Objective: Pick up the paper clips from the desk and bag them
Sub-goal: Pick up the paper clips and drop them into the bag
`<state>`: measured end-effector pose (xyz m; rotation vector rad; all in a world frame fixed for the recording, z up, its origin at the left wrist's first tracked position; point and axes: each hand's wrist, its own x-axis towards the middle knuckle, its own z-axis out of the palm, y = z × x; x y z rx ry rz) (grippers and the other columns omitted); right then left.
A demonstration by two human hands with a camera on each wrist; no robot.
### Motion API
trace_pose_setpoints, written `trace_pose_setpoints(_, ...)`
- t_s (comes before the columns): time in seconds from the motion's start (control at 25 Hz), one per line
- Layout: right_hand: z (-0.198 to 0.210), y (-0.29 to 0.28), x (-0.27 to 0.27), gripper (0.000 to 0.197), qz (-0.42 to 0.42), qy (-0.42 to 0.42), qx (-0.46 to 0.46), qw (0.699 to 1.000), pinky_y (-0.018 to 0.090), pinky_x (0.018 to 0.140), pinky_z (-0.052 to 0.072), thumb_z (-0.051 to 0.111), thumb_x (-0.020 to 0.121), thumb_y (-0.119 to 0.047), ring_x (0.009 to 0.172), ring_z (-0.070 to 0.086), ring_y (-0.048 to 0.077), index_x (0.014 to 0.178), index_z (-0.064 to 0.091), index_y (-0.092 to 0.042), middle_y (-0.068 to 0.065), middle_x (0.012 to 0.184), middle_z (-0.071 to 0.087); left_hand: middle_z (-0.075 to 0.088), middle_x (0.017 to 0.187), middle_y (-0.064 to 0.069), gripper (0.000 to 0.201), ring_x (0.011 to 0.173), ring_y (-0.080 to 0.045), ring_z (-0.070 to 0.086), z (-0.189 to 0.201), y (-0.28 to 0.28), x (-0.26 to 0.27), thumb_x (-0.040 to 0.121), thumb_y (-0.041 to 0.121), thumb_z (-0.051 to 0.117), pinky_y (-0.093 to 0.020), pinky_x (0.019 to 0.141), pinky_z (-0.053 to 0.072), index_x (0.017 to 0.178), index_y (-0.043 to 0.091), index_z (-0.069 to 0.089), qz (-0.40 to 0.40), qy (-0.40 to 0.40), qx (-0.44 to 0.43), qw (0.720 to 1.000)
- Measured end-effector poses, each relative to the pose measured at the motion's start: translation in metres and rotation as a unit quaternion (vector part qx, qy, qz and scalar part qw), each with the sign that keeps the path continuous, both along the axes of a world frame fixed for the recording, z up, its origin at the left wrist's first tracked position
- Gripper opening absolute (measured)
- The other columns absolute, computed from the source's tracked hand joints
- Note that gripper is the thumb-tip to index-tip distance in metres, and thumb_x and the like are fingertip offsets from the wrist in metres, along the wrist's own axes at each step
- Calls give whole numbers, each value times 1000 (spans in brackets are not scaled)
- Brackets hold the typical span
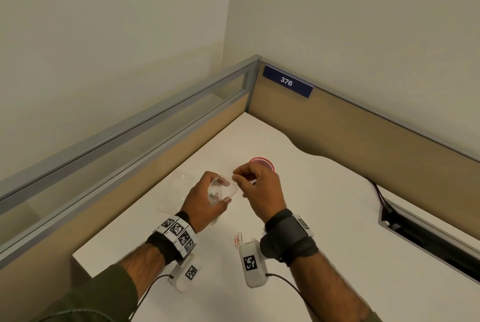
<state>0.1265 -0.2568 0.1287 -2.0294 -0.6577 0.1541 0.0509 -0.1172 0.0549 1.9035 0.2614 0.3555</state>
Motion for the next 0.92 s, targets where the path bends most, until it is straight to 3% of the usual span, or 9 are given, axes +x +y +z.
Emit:
trace_pose_setpoints(0.08,-20,-15,7,2,-38,-7,-32,999,26,72,57,65,88,-21,78,62,8,87,66,-23,-10,85,66,64,115,10,43,112,-9,61,-3,6,-4,79,13,78,-18,90,52,111,24,52,5,-8,2,1000)
trace_pose_setpoints(0.16,-52,-31,10,11,-56,21,-132,989,29,75,54,67,86,-30,79,61,11,88,67,-19,-5,89,66,65,115,10,42,115,-10,60,-5,12,-7,78,12,78,-24,95,50,111,22,53,7,-14,8,1000)
trace_pose_setpoints(0.28,-109,-44,-7,42,-11,80,-352,932,28,82,45,71,78,-49,96,58,19,106,63,-18,1,106,60,64,114,11,42,115,-7,59,-5,19,-10,79,11,78,-22,95,49,111,22,53,7,-11,8,1000)
trace_pose_setpoints(0.36,-135,-42,-21,54,7,101,-425,900,32,87,47,72,75,-51,105,55,23,114,58,-16,4,114,54,64,115,11,43,115,-6,59,-7,24,-11,79,11,77,-19,94,49,112,23,53,6,-5,10,1000)
trace_pose_setpoints(0.56,-156,-28,-23,24,-25,66,-439,895,36,89,49,58,90,-23,107,56,30,107,59,-6,12,116,56,65,116,11,43,116,-5,59,-9,32,-7,79,11,77,-7,89,45,112,25,53,1,-9,1,1000)
trace_pose_setpoints(0.64,-159,-26,-18,19,-35,74,-436,896,34,88,50,52,91,-18,104,59,28,104,61,-7,12,115,59,65,116,11,43,117,-6,59,-8,33,-6,79,11,77,-8,90,45,112,25,52,1,-11,-2,1000)
trace_pose_setpoints(0.92,-157,-23,5,38,-27,182,-436,881,33,87,51,72,75,-29,100,62,25,108,60,-12,8,113,64,64,117,9,43,116,-7,59,-9,33,-6,79,12,77,-4,88,45,112,23,52,9,-13,-1,1000)
